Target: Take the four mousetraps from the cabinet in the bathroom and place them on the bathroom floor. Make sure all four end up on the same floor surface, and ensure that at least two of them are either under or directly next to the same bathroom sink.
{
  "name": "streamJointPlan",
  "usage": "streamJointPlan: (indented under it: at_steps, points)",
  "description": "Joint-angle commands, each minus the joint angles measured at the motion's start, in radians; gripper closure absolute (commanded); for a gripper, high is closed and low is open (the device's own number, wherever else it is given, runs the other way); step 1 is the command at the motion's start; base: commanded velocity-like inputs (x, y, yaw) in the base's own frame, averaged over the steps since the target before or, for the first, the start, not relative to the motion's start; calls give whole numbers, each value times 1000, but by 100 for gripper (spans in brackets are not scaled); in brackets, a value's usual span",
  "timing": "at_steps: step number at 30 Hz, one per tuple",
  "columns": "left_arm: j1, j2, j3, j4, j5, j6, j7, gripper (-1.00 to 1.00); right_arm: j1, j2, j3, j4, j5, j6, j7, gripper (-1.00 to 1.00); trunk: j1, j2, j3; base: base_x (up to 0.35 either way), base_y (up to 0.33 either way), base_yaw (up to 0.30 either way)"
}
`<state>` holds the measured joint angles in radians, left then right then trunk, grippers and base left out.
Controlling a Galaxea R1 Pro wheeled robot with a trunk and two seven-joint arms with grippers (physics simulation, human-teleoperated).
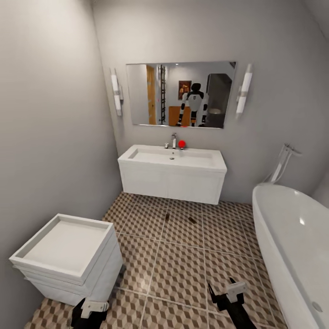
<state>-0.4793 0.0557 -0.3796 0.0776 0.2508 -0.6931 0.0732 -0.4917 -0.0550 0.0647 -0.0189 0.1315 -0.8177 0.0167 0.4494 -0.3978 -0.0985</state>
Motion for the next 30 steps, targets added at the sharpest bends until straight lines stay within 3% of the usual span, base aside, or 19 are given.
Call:
streamJointPlan:
  at_steps: [1, 30]
  points:
    - [-2, -1, -9, 3, 2, -5, 5, -100, -1, -1, 6, 0, -4, -3, 2, -100, 1, -2, -2, 0, 0, 253]
    - [-2, -2, -9, 3, 2, -5, 5, -100, -1, 0, 6, 0, -4, -3, -5, -100, 1, -2, -2, 0, 0, 245]
